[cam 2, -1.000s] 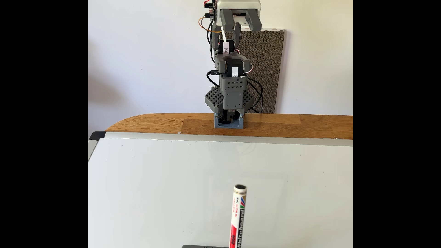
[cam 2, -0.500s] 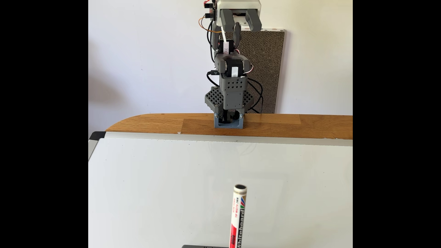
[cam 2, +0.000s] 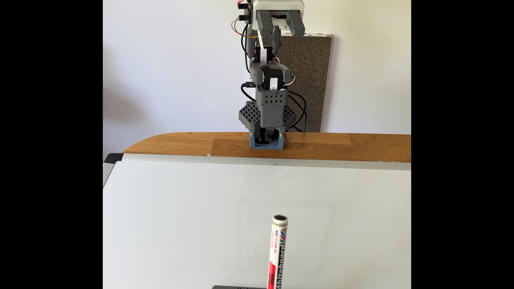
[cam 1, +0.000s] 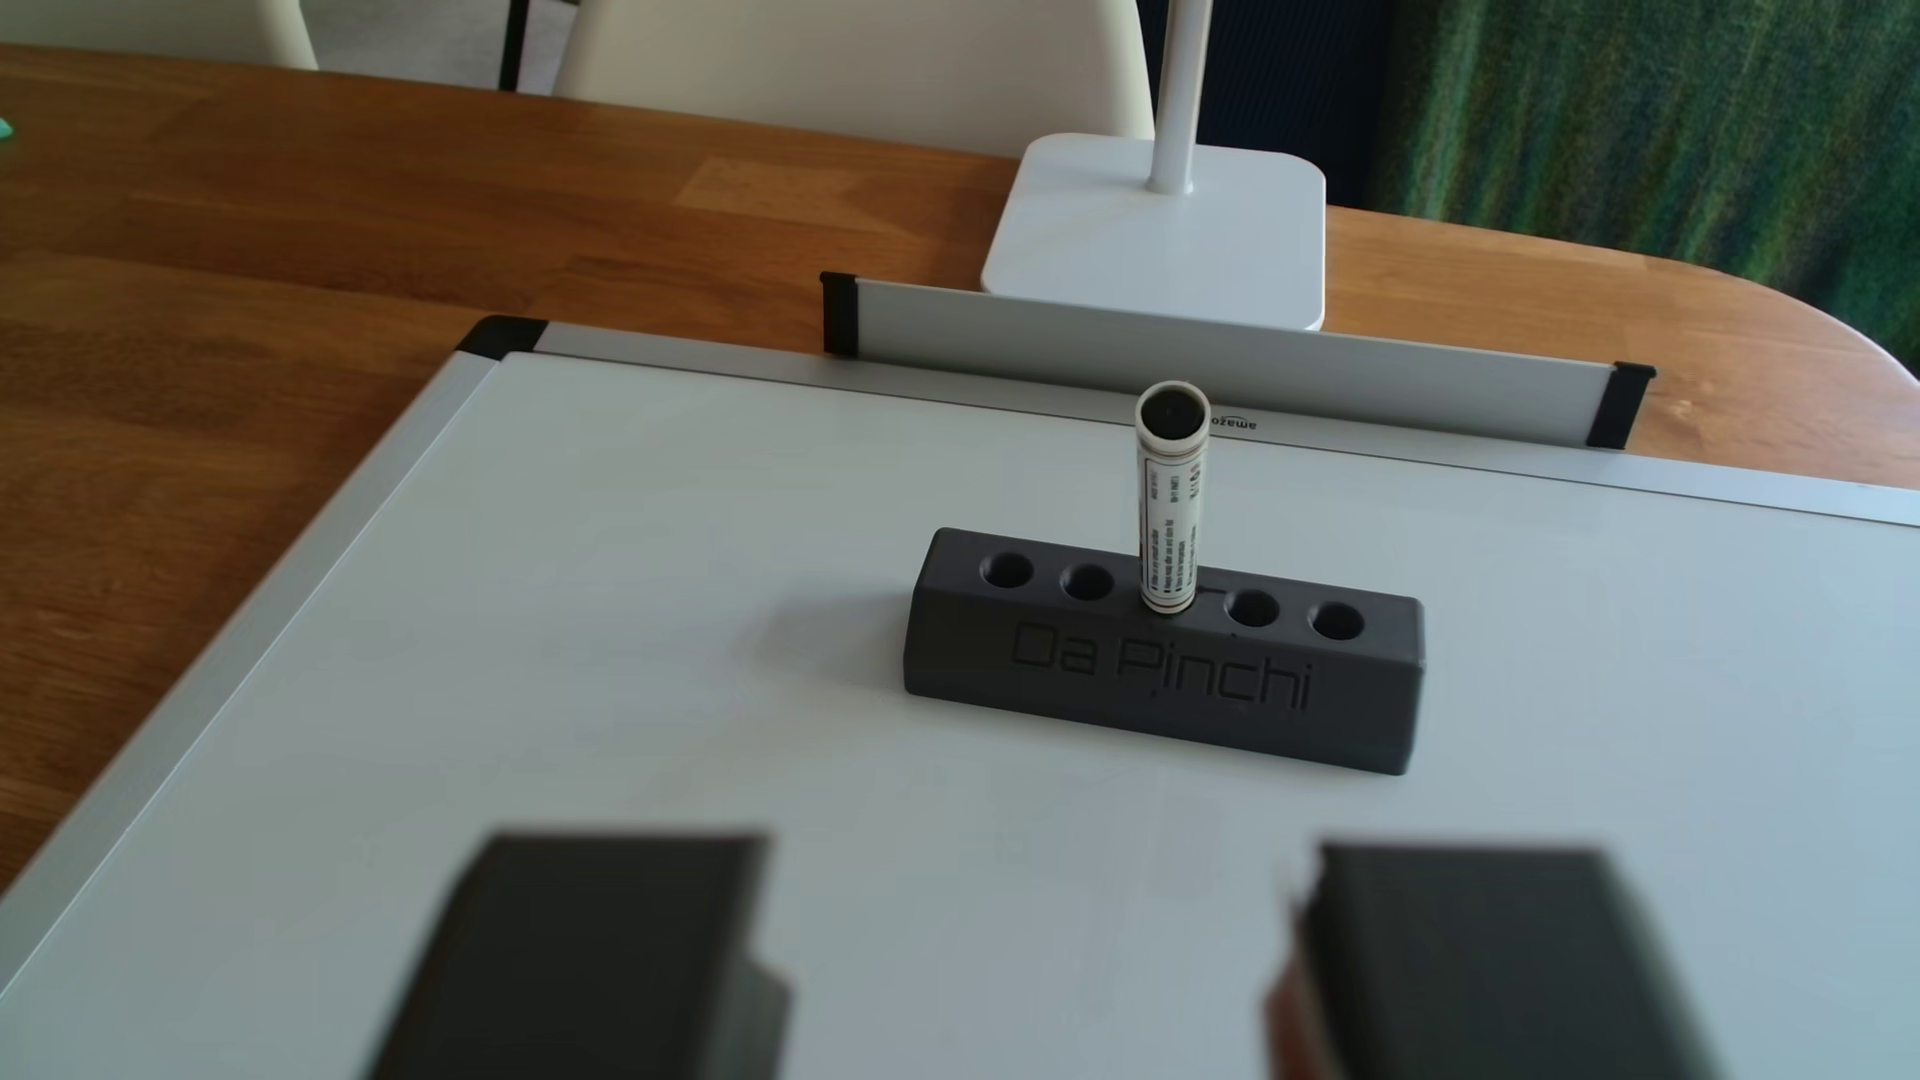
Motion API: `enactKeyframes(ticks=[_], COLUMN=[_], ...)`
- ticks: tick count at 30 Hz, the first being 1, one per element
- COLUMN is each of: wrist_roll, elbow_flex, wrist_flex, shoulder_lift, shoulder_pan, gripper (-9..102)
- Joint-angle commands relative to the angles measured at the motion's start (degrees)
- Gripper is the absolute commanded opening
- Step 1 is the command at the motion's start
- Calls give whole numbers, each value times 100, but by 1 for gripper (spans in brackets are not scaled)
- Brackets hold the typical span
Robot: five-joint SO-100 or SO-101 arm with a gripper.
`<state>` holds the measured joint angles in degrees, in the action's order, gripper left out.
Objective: Draw a face
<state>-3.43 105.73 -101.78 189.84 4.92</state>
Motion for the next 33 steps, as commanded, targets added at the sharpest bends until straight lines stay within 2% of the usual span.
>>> enactKeyframes(ticks=[1, 9, 15, 25, 33], wrist_roll=[-26, -26, -202, -369, -589], elbow_flex=[-431, -2057, -3419, -4491, -4755], wrist_flex=[844, 2153, 2347, 2988, 3190], shoulder_lift=[-791, -4482, -6776, -9176, -10248], shoulder_pan=[-9, -9, -9, -483, -615], gripper=[93, 93, 93, 93, 93])
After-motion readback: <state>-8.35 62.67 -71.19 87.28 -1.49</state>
